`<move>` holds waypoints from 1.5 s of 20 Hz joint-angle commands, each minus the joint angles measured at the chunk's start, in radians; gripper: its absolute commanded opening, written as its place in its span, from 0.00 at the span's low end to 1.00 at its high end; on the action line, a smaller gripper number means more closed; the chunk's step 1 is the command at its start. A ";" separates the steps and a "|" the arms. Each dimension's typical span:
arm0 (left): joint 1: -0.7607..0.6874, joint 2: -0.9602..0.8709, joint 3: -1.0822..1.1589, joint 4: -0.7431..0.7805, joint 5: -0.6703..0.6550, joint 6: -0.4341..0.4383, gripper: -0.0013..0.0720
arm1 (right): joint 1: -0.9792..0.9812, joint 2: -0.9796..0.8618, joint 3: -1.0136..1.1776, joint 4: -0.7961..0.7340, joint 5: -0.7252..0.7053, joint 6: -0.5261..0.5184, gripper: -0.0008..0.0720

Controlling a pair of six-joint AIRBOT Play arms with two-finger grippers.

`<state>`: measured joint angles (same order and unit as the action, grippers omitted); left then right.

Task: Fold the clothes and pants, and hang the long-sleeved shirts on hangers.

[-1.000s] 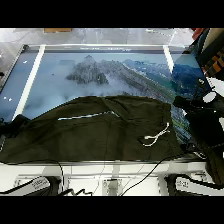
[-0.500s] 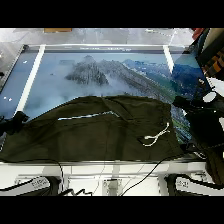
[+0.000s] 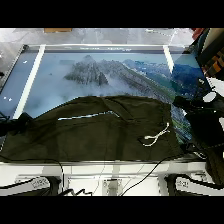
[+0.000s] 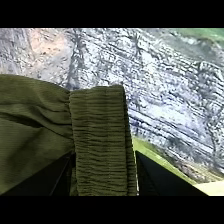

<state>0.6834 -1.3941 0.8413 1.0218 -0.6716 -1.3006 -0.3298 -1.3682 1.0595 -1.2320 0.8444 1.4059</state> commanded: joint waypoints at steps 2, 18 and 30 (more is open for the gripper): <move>-0.032 -0.014 0.002 -0.014 0.091 0.000 0.45 | 0.000 0.000 0.000 0.001 0.000 0.000 0.58; -0.256 0.033 0.394 -0.073 0.225 0.000 0.04 | 0.000 0.000 0.000 0.051 -0.005 0.000 0.58; -0.248 0.101 0.628 0.313 -0.142 0.000 0.04 | 0.000 0.000 0.000 0.050 -0.098 0.000 0.58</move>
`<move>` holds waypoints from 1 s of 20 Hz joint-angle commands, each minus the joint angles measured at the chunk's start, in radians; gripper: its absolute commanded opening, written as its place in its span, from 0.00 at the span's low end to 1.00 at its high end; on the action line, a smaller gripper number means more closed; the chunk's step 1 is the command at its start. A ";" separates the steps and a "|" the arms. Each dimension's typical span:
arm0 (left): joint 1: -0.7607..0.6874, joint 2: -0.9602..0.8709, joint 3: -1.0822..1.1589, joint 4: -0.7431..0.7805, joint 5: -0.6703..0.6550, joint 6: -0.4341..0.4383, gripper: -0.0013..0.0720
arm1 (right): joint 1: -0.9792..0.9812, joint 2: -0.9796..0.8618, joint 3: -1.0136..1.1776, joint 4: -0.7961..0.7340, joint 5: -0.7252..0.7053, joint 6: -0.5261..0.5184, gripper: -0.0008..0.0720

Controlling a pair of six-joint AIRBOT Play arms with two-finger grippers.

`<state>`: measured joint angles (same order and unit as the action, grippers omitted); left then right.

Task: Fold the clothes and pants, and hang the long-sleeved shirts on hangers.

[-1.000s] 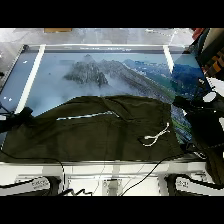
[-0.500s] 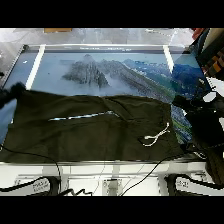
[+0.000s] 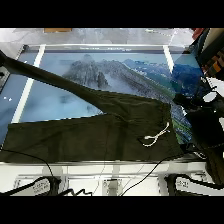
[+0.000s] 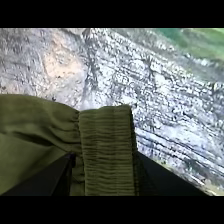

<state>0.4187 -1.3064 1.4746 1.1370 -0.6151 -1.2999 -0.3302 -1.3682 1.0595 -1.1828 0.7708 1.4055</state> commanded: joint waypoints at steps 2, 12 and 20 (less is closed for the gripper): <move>0.039 0.013 -0.082 0.281 -0.259 -0.001 0.04 | 0.001 0.000 0.000 0.001 -0.029 0.000 0.58; 0.204 0.002 -0.391 0.397 -0.188 0.000 0.04 | -0.009 0.000 0.000 -0.089 -0.077 0.013 0.34; 0.198 0.006 -0.391 0.395 0.092 -0.001 0.04 | -0.254 -0.116 0.061 0.301 0.303 -0.185 0.40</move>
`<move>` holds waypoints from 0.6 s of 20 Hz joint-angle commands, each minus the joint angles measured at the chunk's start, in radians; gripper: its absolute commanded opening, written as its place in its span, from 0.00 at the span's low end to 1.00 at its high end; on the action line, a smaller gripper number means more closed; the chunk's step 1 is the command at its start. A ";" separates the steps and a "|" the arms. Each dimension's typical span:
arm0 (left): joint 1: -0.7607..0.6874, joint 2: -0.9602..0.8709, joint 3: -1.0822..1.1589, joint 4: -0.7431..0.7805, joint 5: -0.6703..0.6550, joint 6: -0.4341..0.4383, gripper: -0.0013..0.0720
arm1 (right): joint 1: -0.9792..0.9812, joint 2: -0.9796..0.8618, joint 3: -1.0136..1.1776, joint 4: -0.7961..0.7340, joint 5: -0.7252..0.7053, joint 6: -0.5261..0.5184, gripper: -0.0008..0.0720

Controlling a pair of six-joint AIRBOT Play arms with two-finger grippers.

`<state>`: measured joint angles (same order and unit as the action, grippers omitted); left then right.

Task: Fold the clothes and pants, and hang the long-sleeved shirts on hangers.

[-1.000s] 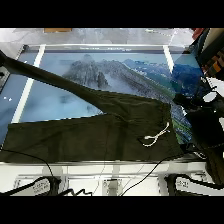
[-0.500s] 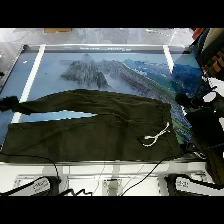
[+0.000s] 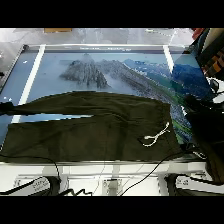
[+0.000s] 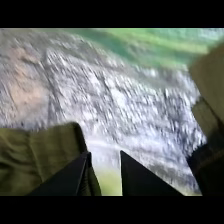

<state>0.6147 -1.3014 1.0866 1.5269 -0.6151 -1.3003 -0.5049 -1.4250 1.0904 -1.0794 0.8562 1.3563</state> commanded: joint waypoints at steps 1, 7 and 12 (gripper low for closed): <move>-0.003 0.001 -0.003 0.006 0.091 0.000 0.04 | -0.094 -0.095 0.041 0.257 0.286 -0.170 0.48; -0.050 -0.001 -0.003 -0.005 0.070 0.000 0.04 | -0.060 -0.248 0.044 0.276 0.266 -0.198 0.80; -0.100 -0.003 -0.003 -0.016 0.072 0.000 0.04 | -0.006 -0.288 0.044 0.264 0.215 -0.198 0.81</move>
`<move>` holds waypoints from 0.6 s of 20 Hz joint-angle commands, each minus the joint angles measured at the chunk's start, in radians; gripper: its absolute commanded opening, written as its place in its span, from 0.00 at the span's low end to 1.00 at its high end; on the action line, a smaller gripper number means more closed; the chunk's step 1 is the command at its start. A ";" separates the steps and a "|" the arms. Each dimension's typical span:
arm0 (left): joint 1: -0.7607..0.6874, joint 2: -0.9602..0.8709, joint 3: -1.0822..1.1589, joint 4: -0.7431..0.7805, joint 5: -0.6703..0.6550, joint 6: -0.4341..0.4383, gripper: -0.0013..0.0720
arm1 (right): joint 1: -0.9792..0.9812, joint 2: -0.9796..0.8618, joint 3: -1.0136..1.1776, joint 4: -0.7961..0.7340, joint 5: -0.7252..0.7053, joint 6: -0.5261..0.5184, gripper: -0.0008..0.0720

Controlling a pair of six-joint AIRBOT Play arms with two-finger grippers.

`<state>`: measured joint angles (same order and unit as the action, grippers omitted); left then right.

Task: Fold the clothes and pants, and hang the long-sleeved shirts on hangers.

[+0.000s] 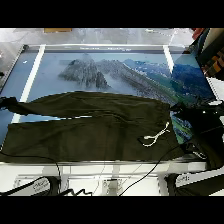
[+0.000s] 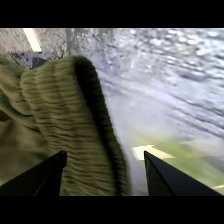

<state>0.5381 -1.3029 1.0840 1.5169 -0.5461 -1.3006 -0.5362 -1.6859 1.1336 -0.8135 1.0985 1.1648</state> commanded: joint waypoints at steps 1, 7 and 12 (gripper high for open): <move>-0.027 -0.001 0.000 -0.006 0.005 0.000 0.04 | 0.037 -0.032 0.001 -0.003 -0.028 -0.006 0.81; -0.025 -0.001 0.000 -0.006 0.021 0.000 0.04 | 0.088 -0.048 0.019 0.005 -0.052 -0.126 0.79; -0.026 -0.001 0.000 -0.006 0.083 0.000 0.04 | 0.088 -0.048 0.079 0.006 -0.062 -0.161 0.46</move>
<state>0.5129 -1.3037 1.0840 1.5105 -0.4919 -1.3006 -0.4511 -1.7344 1.1835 -0.8257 1.0283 1.0435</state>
